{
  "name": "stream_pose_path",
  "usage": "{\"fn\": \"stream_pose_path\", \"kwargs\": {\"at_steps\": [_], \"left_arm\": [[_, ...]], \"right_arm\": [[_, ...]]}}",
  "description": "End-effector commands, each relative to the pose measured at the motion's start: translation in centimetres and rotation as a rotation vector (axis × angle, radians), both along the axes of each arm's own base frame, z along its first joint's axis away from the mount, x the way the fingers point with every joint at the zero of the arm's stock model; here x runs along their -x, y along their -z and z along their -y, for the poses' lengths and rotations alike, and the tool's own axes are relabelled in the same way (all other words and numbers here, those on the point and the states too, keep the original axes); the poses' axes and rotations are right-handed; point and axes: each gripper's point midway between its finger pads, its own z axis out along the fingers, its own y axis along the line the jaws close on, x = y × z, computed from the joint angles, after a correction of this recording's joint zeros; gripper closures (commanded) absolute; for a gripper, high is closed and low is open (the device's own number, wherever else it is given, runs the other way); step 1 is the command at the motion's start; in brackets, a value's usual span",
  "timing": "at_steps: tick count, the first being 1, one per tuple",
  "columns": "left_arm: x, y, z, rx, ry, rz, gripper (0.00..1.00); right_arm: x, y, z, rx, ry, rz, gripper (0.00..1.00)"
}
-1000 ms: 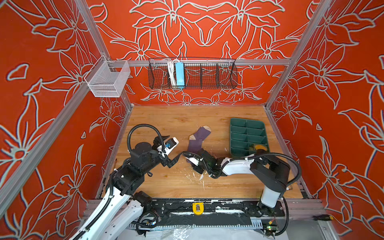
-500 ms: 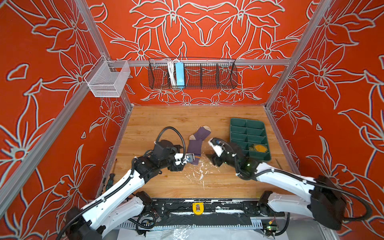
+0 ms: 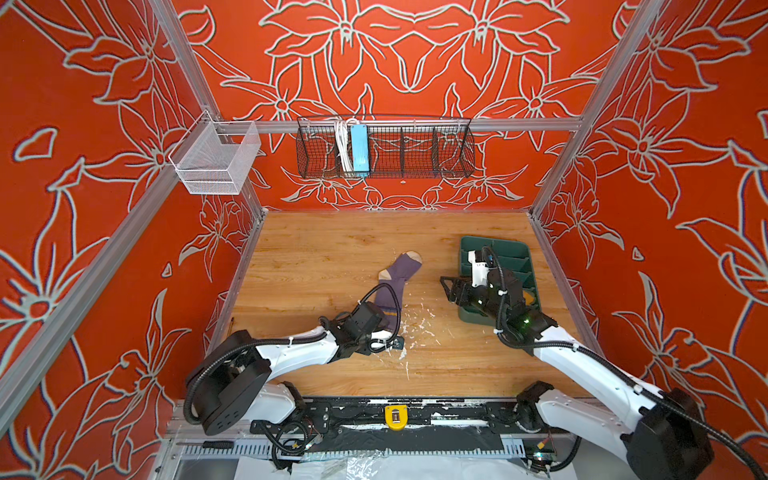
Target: Roll the socks
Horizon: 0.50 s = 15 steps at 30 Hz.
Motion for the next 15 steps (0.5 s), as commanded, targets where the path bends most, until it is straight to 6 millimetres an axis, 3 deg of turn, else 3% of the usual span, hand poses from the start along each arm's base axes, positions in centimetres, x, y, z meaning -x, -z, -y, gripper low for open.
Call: {"fn": "stream_pose_path", "kwargs": {"at_steps": [1,6,13,15], "left_arm": [[-1.2,0.3,0.8,0.013,-0.004,0.024,0.48],[-1.8,1.1,1.5,0.011,-0.03,-0.012,0.57],[-1.3,2.0,2.9,0.06,-0.044,-0.096,0.84],[-1.1,1.7,3.5,0.07,-0.061,-0.138,0.87]], "right_arm": [[0.5,0.3,0.4,-0.048,0.019,-0.034,0.27],[0.5,-0.2,0.7,-0.045,0.02,-0.022,0.26],[-0.1,-0.7,1.1,-0.015,0.04,-0.034,0.26],[0.0,-1.0,1.4,-0.016,0.053,-0.02,0.26]]}}
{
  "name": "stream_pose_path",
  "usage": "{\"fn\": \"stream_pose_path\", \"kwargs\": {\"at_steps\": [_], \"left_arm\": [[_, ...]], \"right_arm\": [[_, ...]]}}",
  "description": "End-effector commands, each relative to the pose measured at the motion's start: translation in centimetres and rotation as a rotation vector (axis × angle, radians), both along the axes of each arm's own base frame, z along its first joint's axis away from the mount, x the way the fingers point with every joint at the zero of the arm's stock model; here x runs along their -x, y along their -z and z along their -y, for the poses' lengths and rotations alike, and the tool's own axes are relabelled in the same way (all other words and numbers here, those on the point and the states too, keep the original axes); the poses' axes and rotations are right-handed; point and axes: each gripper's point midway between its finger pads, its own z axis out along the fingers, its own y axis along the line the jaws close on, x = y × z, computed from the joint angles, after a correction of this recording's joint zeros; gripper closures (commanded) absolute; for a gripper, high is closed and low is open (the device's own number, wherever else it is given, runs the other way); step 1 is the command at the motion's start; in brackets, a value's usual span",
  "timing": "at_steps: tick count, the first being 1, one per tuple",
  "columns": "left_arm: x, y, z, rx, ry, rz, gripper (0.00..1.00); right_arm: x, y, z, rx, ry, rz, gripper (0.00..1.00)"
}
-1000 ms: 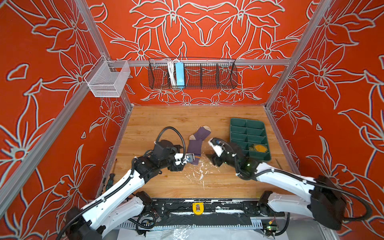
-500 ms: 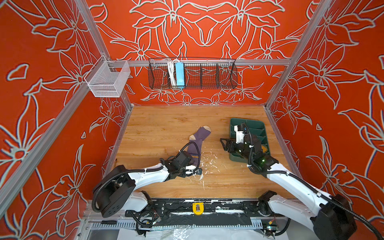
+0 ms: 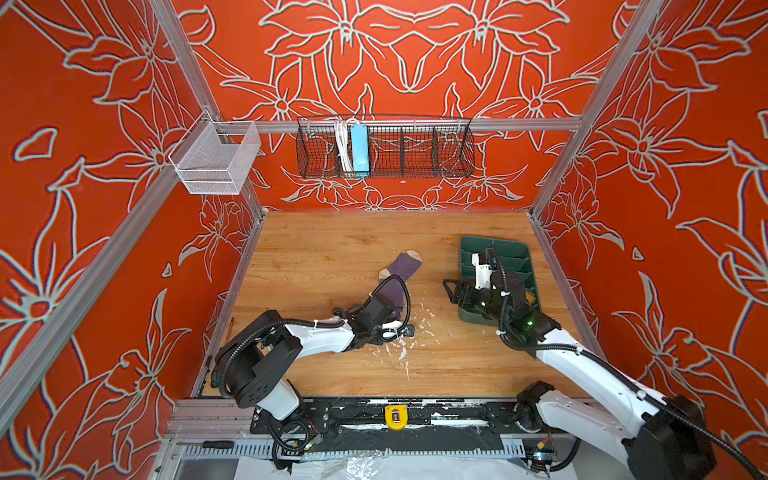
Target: Roll the socks
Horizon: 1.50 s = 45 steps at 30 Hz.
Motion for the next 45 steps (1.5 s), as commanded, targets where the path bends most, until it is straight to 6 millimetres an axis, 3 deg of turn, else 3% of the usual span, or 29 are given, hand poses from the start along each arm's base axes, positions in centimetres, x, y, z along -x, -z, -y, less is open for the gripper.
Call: {"fn": "stream_pose_path", "kwargs": {"at_steps": [1,8,11,17,18,22,24,29,32,37,45], "left_arm": [[1.6,0.5,1.0,0.029,-0.006,-0.131,0.88],[4.5,-1.5,3.9,0.161,-0.1,-0.44,0.86],[5.8,-1.5,4.9,0.171,-0.116,-0.565,0.86],[6.5,-1.5,5.8,0.118,-0.149,-0.705,0.87],[6.1,-1.5,5.9,0.113,-0.172,-0.701,0.85],[3.8,-1.8,5.2,0.092,-0.231,-0.577,0.42],[3.3,-2.1,4.6,0.08,-0.22,-0.506,0.35],[2.8,-2.0,2.6,0.056,-0.168,-0.359,0.35],[1.6,-1.3,1.6,0.032,-0.168,-0.251,0.44],[0.8,-3.7,3.2,0.16,-0.144,-0.174,0.45],[-0.2,-5.6,5.1,0.224,-0.065,-0.089,0.32]], "right_arm": [[-0.2,-1.5,0.7,-0.006,0.033,0.027,0.26],[0.3,-2.0,2.2,0.102,0.057,0.046,0.22],[0.3,-2.7,3.0,0.14,0.082,0.06,0.21],[0.4,-4.3,3.1,0.213,0.043,0.085,0.21],[0.5,-4.4,3.3,0.236,0.043,0.084,0.21],[0.8,-4.8,4.0,0.281,0.05,0.095,0.21],[0.8,-4.9,4.0,0.279,0.05,0.1,0.21],[0.8,-4.8,3.8,0.276,0.044,0.092,0.2],[0.9,-4.4,3.9,0.272,0.047,0.095,0.2],[1.0,-4.0,3.8,0.278,0.036,0.091,0.2],[0.9,-3.2,3.3,0.246,0.031,0.067,0.19]]}}
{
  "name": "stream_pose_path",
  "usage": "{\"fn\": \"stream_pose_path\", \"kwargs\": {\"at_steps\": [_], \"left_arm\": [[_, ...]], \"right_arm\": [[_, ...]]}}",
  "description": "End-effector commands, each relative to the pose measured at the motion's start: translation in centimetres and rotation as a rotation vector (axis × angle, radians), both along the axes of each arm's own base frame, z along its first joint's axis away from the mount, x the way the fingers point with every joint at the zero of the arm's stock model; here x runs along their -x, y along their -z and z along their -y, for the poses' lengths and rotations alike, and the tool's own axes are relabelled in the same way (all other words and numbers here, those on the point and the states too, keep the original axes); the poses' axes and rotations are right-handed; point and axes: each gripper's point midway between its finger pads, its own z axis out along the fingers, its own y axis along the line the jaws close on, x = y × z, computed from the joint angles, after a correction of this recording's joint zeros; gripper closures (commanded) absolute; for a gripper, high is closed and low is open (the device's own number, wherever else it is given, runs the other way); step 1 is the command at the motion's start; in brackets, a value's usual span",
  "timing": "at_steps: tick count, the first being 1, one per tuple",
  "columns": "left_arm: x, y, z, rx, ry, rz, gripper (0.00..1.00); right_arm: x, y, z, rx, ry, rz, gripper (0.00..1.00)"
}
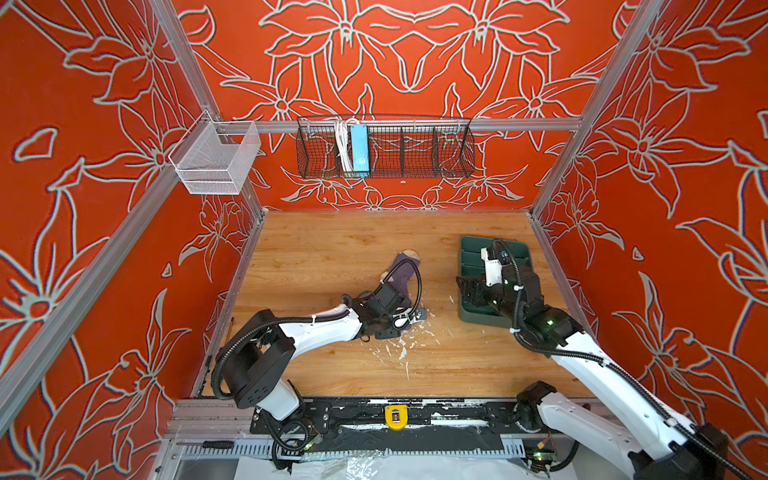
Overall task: Roll the socks
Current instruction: 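Grasp the cuff of the purple sock with the left gripper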
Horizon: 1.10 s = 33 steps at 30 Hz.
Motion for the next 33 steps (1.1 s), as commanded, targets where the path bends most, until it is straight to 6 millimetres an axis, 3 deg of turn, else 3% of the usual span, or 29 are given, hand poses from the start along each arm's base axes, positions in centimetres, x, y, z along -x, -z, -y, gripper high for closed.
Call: {"fn": "stream_pose_path", "kwargs": {"at_steps": [1,9,15,27,33], "left_arm": [[-0.2,-1.2,1.3,0.031,0.075,0.055,0.29],[2.4,1.6,0.9,-0.049,0.162,-0.108,0.19],[0.1,3.1,1.0,-0.081,0.086,-0.051,0.23],[0.1,6.3,0.1,-0.169,0.082,-0.096,0.73],[0.2,5.6,0.8,-0.148,0.065,-0.148,0.92]], "right_arm": [[-0.1,0.3,-0.1,-0.018,0.001,-0.006,0.19],[0.3,0.2,0.0,-0.032,0.001,0.0,0.19],[0.4,0.6,-0.4,-0.047,-0.011,-0.012,0.18],[1.1,-0.1,0.4,-0.041,0.008,0.01,0.16],[1.0,-1.4,0.2,-0.03,-0.014,0.041,0.16]]}}
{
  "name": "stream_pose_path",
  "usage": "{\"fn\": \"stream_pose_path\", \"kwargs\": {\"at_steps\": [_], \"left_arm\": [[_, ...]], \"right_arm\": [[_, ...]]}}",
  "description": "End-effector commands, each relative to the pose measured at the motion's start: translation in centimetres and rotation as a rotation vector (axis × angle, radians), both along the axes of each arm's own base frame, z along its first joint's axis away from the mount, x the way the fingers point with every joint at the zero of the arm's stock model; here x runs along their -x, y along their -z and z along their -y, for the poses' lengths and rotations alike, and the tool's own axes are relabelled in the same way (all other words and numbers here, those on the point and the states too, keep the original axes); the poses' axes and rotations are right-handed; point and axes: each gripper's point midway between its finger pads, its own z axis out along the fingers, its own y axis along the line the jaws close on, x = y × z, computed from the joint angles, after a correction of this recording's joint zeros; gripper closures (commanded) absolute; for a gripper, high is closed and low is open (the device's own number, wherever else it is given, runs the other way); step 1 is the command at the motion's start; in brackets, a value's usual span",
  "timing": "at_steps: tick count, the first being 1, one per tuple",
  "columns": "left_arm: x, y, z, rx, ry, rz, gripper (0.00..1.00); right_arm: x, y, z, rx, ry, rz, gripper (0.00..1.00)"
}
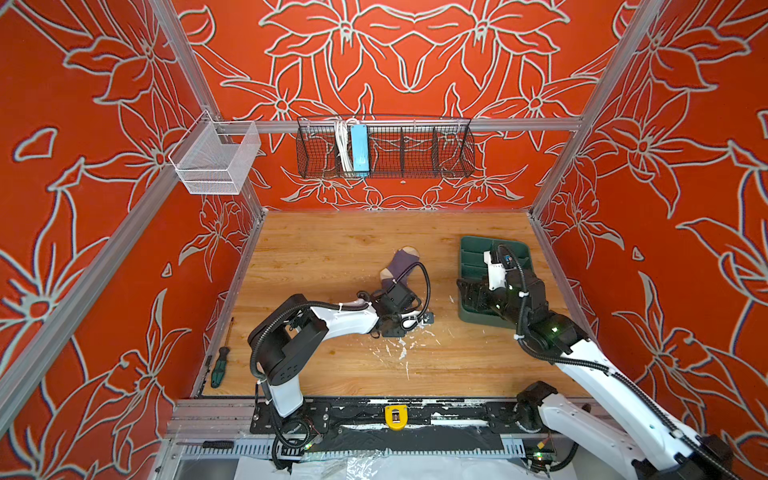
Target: Roll the socks
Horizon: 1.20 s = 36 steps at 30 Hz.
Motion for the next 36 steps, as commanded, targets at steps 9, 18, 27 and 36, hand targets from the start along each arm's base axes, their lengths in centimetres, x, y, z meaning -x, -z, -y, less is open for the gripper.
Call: {"fn": "stream_pose_path", "kwargs": {"at_steps": [9,18,27,36], "left_arm": [[3.8,-2.8,1.3,0.103,-0.05,-0.407,0.99],[6.1,-1.8,2.8,0.216,-0.159,-0.781,0.99],[6.3,-0.6,2.2,0.276,-0.243,-0.914,0.99],[6.0,-1.4,1.9,0.347,-0.257,-0.958,0.99]], "right_arm": [[0.7,-3.4,0.4,0.064,-0.048,0.11,0.16],[2.3,-5.4,-0.9,0.254,-0.263,0.242,0.21],[11.3,0.5,-5.5,0.518,-0.949,0.46,0.34],[13.2,10.3,-9.2,0.766,-1.224,0.476,0.34]]}}
